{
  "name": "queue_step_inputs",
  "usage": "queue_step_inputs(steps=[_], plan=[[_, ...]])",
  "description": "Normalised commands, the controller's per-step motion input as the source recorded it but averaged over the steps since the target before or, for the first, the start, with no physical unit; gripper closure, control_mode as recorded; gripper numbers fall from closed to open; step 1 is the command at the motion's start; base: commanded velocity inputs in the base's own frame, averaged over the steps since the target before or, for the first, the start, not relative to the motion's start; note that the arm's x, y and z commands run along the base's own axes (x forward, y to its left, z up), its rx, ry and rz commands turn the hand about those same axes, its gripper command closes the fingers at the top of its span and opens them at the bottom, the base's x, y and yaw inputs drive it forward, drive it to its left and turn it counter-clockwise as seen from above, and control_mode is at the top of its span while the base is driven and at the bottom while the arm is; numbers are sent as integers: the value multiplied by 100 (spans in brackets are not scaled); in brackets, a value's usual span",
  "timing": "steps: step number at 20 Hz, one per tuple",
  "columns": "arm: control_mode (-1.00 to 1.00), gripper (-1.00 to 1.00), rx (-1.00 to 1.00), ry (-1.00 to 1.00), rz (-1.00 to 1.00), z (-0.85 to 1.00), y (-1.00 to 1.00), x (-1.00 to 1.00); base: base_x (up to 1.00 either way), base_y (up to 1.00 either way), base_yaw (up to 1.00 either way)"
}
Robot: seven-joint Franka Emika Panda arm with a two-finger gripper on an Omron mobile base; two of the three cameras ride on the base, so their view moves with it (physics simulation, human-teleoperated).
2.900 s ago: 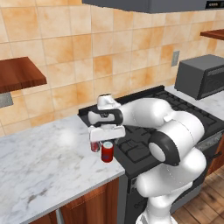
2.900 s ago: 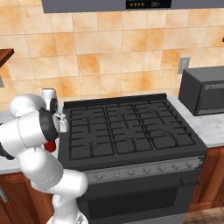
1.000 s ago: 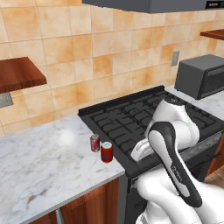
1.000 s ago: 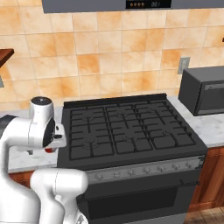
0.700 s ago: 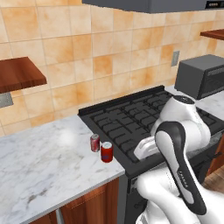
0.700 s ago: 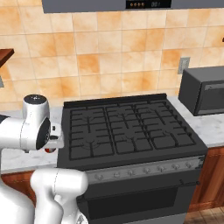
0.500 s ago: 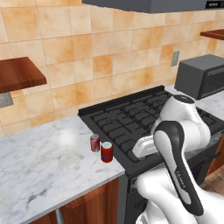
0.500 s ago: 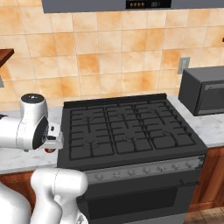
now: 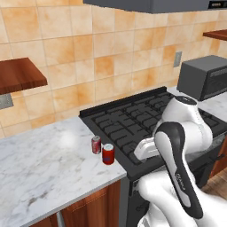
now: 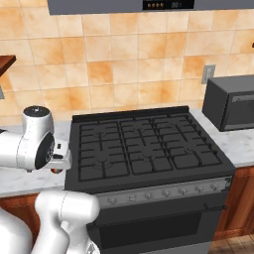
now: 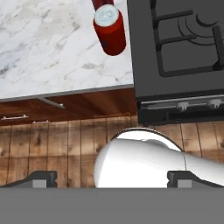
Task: Four empty soda cans are scattered around the kitchen. Gather all the cans and cluster them next to the stove for recycling.
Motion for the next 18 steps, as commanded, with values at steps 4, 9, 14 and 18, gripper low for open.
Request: queue_step_inputs(steps=[4, 9, 14, 18], plan=[[100, -100, 0, -1, 0, 0, 0, -4, -60, -12, -3], [100, -100, 0, 0, 0, 0, 0, 0, -74, -71, -37], [100, -100, 0, 0, 0, 0, 0, 0, -5, -38, -77], [100, -100, 0, 0, 0, 0, 0, 0, 33, -51, -67]])
